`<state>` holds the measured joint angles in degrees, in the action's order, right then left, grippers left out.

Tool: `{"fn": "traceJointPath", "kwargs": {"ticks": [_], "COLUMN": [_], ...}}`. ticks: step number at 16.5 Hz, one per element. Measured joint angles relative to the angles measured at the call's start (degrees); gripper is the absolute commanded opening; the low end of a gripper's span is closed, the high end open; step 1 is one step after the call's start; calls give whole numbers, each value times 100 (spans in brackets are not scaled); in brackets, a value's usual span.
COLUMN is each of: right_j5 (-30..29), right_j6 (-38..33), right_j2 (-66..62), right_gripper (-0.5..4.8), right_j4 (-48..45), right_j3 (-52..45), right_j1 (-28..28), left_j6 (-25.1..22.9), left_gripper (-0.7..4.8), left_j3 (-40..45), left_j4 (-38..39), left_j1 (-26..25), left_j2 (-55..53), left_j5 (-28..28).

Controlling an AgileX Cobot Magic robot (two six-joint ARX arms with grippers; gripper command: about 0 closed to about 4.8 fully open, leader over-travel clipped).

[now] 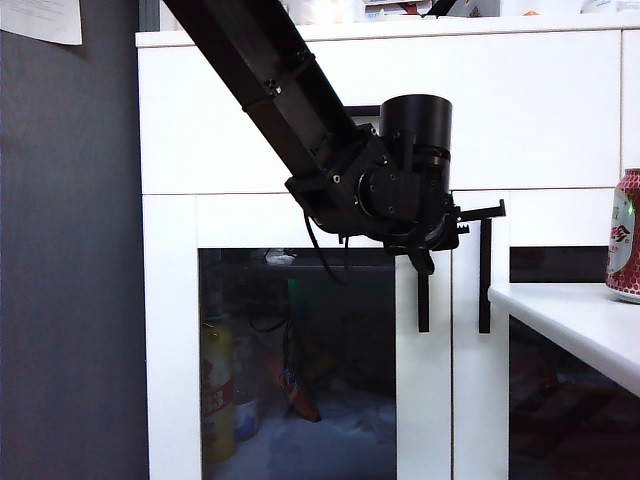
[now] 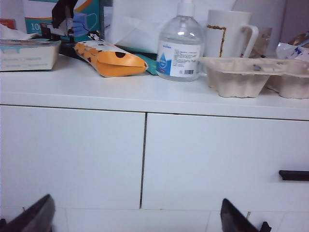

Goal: Open the left door of the white cabinet, pick up a can of beverage from the table on the right, place it inside the cabinet, and finally close the cabinet door.

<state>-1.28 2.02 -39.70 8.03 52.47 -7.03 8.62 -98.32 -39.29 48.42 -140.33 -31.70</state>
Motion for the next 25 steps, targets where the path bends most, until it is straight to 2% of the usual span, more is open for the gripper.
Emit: {"fn": "traceJointPath", "kwargs": {"ticks": [3, 8, 11, 17, 22, 25], "right_j5": [2, 2, 0, -2, 0, 0], "right_j6": [0, 0, -2, -223, -223, -223], "right_j2": [-2, -7, -7, 4, -7, -9], "right_gripper": [441, 441, 441, 441, 441, 441], "right_j4": [-22, -966, -1102, -678, 442, 516], "right_j3": [0, 2, 7, 11, 9, 9], "right_j1": [0, 4, 4, 7, 7, 7], "left_j6": [2, 2, 2, 2, 2, 2], "left_gripper": [-5, -5, -5, -5, -5, -5], "left_j3": [-2, -11, -11, -11, -11, -7], "left_j4": [26, 114, 116, 118, 120, 118], "left_j1": [4, 4, 4, 4, 4, 7], "left_j2": [0, 11, 11, 11, 11, 11], "left_j5": [-4, -4, -4, -4, -4, -4]}}
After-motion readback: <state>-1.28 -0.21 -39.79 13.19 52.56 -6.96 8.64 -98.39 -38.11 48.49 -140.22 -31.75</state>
